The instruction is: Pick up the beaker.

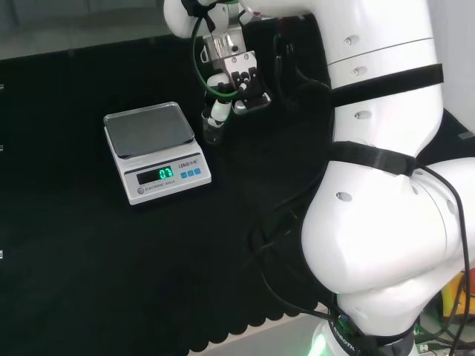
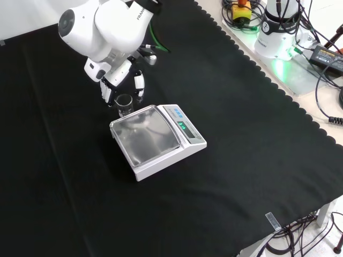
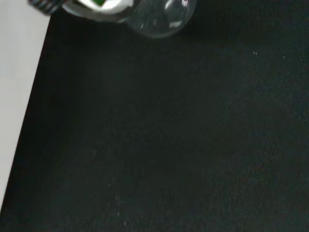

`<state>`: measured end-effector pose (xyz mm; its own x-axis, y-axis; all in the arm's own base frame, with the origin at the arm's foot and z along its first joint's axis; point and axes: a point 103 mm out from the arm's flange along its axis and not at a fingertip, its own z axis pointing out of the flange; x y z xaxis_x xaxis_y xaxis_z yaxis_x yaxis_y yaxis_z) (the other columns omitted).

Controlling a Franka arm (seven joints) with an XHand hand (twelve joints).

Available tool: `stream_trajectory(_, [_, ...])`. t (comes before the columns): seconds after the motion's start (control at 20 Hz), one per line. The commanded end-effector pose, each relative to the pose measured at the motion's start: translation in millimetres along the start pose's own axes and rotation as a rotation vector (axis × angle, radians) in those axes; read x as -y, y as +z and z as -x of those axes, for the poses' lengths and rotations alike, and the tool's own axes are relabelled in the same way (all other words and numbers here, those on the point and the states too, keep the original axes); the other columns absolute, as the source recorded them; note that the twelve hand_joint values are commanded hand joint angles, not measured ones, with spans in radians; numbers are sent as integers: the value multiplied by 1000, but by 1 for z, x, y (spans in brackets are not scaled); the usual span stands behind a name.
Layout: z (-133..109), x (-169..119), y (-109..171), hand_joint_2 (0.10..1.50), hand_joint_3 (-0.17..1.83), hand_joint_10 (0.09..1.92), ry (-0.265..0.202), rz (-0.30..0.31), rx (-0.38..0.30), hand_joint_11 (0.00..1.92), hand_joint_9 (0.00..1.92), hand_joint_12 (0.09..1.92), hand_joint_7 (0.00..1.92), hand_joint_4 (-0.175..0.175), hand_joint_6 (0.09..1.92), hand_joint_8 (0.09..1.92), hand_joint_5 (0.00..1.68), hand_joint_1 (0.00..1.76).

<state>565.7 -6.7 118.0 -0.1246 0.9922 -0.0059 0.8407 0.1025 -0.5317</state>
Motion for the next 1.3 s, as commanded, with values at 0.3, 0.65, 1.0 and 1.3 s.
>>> stream_trajectory(0.3, [2,-10,-4,837,431,503,30,91,14,1107,987,909,855,-40,810,848,922,1022])
stream_trajectory(0.65, [3,-3,-24,1064,31,391,88,62,70,1248,1146,812,1023,29,897,797,1051,1092])
stream_trajectory(1.0, [1,25,-67,1069,14,354,151,53,125,1300,1208,775,1065,7,883,784,1062,1103])
stream_trajectory(1.3, [0,65,-107,1069,11,331,150,38,148,1325,1234,749,1076,-8,878,780,1066,1109])
